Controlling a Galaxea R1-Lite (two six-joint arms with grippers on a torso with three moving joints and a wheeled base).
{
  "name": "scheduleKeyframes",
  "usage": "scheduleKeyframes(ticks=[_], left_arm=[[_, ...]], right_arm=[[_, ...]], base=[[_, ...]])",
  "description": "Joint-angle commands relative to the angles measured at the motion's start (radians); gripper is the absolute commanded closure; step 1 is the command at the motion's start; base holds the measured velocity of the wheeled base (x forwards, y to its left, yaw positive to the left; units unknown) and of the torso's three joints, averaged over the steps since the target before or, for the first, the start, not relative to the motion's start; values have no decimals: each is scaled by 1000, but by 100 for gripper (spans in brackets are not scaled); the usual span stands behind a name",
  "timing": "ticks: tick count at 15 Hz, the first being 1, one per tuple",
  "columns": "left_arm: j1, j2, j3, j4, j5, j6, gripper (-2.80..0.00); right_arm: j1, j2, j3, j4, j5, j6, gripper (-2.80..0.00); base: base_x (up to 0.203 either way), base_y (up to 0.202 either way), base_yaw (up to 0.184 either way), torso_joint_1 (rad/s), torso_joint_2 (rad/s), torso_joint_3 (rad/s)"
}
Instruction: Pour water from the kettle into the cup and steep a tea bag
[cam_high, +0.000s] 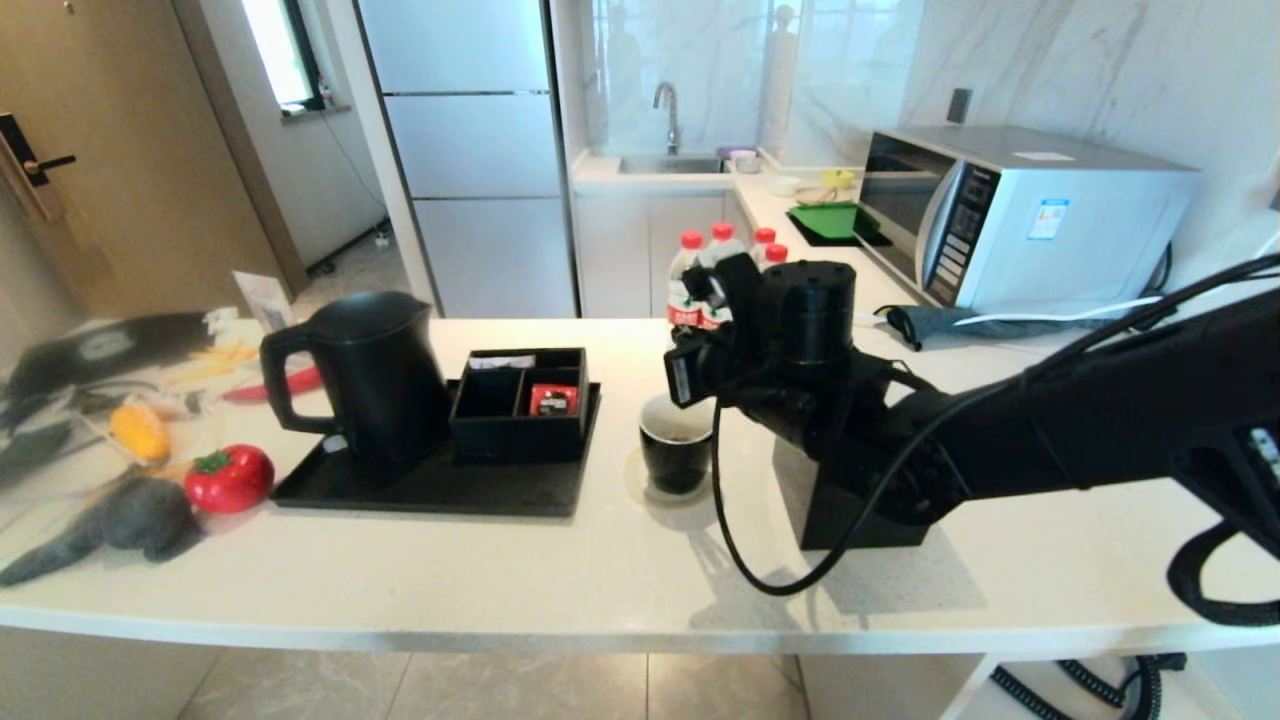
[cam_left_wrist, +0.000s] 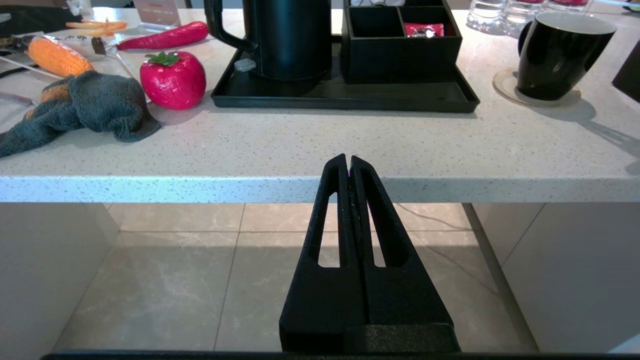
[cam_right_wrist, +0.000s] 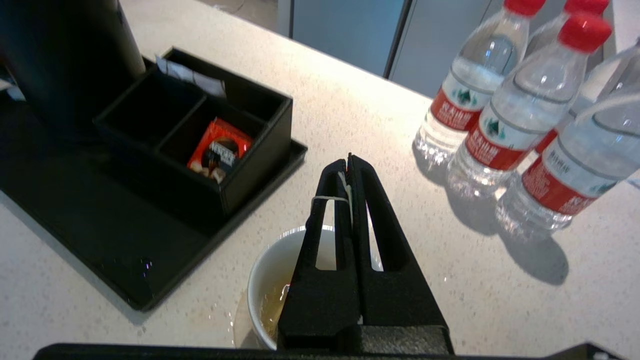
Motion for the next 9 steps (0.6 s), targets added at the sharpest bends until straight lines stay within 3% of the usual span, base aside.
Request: scheduleKeyframes(ticks=[1, 9], left_arm=[[0, 0, 0, -1, 0, 0, 0], [0, 0, 0, -1, 0, -1, 0]], right_arm=[[0, 3, 51, -26, -1, -1, 0], [-3, -17, 33, -32, -2, 1, 0]], base=[[0, 0, 0, 0, 0, 0], [0, 0, 0, 0, 0, 0]])
